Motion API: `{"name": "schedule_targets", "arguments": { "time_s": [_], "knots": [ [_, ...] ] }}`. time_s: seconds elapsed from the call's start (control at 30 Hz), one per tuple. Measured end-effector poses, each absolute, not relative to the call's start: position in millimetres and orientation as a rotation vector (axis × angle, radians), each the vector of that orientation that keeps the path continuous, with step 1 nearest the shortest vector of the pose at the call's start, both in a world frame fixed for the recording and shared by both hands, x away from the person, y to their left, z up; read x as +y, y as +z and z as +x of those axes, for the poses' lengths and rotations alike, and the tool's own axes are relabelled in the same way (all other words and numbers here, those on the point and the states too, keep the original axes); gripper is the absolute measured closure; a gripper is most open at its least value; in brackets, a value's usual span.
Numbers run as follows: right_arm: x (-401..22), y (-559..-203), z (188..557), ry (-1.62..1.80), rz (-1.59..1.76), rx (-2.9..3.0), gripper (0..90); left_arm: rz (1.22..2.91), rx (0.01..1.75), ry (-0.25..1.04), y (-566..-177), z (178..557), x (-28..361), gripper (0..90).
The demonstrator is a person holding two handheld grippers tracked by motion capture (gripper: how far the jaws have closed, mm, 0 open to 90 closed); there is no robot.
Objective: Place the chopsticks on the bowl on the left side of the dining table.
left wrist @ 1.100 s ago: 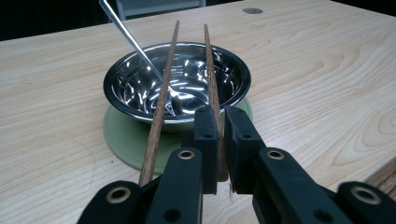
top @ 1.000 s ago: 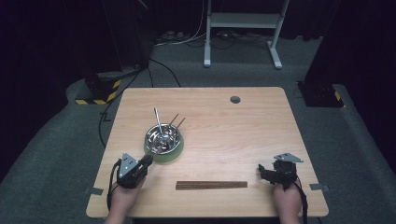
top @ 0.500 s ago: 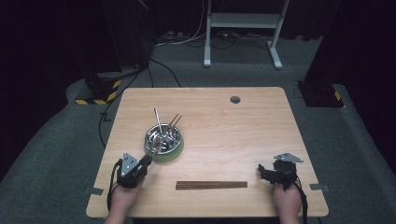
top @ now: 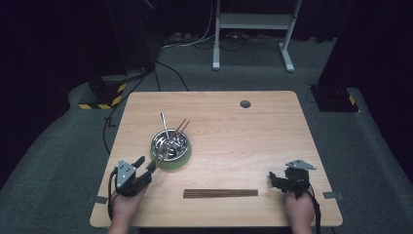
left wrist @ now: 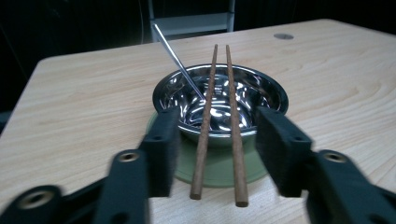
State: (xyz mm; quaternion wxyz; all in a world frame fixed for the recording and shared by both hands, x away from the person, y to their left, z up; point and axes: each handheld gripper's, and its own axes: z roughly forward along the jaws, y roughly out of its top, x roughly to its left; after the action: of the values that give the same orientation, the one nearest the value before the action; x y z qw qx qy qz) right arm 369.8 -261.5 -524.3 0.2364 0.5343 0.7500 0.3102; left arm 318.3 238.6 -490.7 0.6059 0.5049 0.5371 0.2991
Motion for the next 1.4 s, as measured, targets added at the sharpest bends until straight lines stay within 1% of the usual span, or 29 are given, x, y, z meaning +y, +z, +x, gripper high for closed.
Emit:
{"name": "schedule_targets", "arguments": {
  "time_s": [0.07,0.1,0.17,0.27,0.33,0.47,0.5,0.57,0.7,0.83,0.9,0.93,1.07,1.1,1.13,1.17,1.2,1.27,1.37,1.4],
  "knots": [
    [-261.5,-524.3,369.8,0.85,1.464,2.057,14.9,1.162,1.269,0.636,-493.4,321.9,240.1,38.6],
    [-261.5,-524.3,369.8,0.85,1.464,2.057,14.9,1.22,1.283,0.633,-497.6,324.9,237.8,33.7],
    [-261.5,-524.3,369.8,0.85,1.465,2.056,14.9,1.228,1.29,0.64,-499.6,326.2,235.3,32.5],
    [-261.5,-524.3,369.8,0.851,1.465,2.057,14.9,1.283,1.295,0.661,-504.5,329.6,231.8,30.6],
    [-261.5,-524.3,369.9,0.851,1.464,2.056,14.9,1.29,1.313,0.656,-506.9,331.9,230.4,30.7],
    [-261.5,-524.3,369.8,0.85,1.464,2.057,14.9,1.332,1.315,0.655,-510.5,333.5,228.4,37.8],
    [-261.5,-524.3,369.8,0.85,1.464,2.056,14.9,1.31,1.327,0.643,-510.8,334.0,226.4,37.8],
    [-261.5,-524.3,369.8,0.85,1.465,2.056,14.9,1.341,1.329,0.643,-510.9,334.0,228.3,41.8],
    [-261.5,-524.3,369.8,0.85,1.465,2.057,14.9,1.325,1.357,0.62,-510.8,335.0,229.0,45.1],
    [-261.5,-524.3,369.8,0.851,1.463,2.057,14.9,1.335,1.357,0.633,-512.0,335.6,229.2,52.6],
    [-261.1,-523.3,369.2,0.848,1.478,2.067,14.9,1.346,1.354,0.64,-512.3,335.6,229.4,54.1],
    [-261.5,-522.9,369.1,0.846,1.476,2.077,14.9,1.345,1.355,0.645,-512.5,335.5,228.7,58.1],
    [-261.5,-522.9,369.2,0.846,1.476,2.077,14.9,1.356,1.343,0.653,-512.6,334.7,227.8,68.4],
    [-261.5,-522.9,369.2,0.846,1.476,2.077,14.9,1.349,1.339,0.65,-512.6,334.6,226.9,68.4],
    [-261.5,-522.9,369.2,0.846,1.476,2.077,14.9,1.35,1.335,0.649,-512.6,334.3,226.5,72.0],
    [-261.5,-522.9,369.2,0.846,1.476,2.077,14.9,1.359,1.331,0.652,-512.6,333.6,226.6,72.0],
    [-261.5,-522.8,369.2,0.846,1.476,2.077,14.9,1.374,1.324,0.65,-512.5,333.0,227.0,74.6],
    [-261.5,-522.9,369.2,0.846,1.476,2.077,14.9,1.363,1.322,0.647,-512.6,332.5,225.3,75.5],
    [-261.6,-522.9,369.2,0.846,1.476,2.077,14.9,1.364,1.317,0.636,-512.5,332.2,225.2,75.7],
    [-261.5,-522.9,369.2,0.846,1.476,2.077,14.9,1.39,1.303,0.629,-512.3,331.6,226.0,75.7]
  ]
}}
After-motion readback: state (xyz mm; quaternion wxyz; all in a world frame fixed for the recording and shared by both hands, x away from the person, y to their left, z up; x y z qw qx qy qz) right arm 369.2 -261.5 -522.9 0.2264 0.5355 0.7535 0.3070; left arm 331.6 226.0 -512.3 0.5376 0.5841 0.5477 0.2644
